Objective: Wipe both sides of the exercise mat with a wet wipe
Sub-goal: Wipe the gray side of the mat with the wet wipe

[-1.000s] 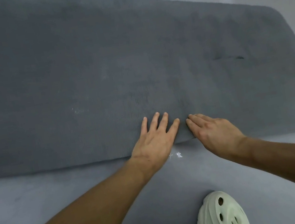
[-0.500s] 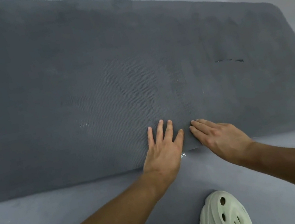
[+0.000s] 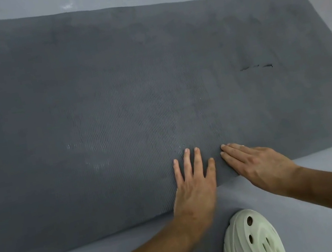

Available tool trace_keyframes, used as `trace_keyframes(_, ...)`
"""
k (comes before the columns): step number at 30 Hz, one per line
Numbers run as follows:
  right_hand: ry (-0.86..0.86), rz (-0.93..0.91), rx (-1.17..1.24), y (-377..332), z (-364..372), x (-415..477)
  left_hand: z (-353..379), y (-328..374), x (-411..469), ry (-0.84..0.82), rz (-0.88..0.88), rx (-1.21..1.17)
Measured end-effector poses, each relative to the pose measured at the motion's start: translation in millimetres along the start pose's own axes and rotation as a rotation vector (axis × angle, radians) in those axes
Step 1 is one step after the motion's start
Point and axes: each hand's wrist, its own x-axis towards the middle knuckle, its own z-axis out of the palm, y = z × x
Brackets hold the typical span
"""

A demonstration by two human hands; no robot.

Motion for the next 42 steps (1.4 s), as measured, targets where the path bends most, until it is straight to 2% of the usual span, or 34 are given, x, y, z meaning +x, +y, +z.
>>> trace_keyframes(10, -0.123, 0.023, 0.041, -16, 0, -18, 10, 9, -19, -0.028, -0.004, -0.005)
trace_keyframes(18, -0.204, 0.006, 0.173, 4, -9, -20, 25, -2, -22, 0.034, 0.052, -0.051)
trace_keyframes(22, -0.074, 0.010, 0.271, 15, -9, -5, 30, -22, -26, 0.088, 0.163, -0.080)
trace_keyframes(24, 0.002, 0.075, 0.283, 15, -1, 15, 23, -35, -25, 0.078, 0.225, -0.066)
trace_keyframes(26, 0.008, 0.166, 0.347, 13, 4, 41, 13, -51, -21, 0.092, 0.242, -0.037)
trace_keyframes(29, 0.026, 0.239, 0.429, 3, 6, 80, -2, -83, -13, 0.181, 0.210, 0.033)
trace_keyframes(34, 0.063, 0.210, 0.517, -17, -5, 135, -31, -151, -9, 0.298, 0.067, 0.125)
trace_keyframes(42, 0.094, 0.100, 0.615, -73, -30, 198, -58, -229, -38, 0.332, -0.148, 0.200)
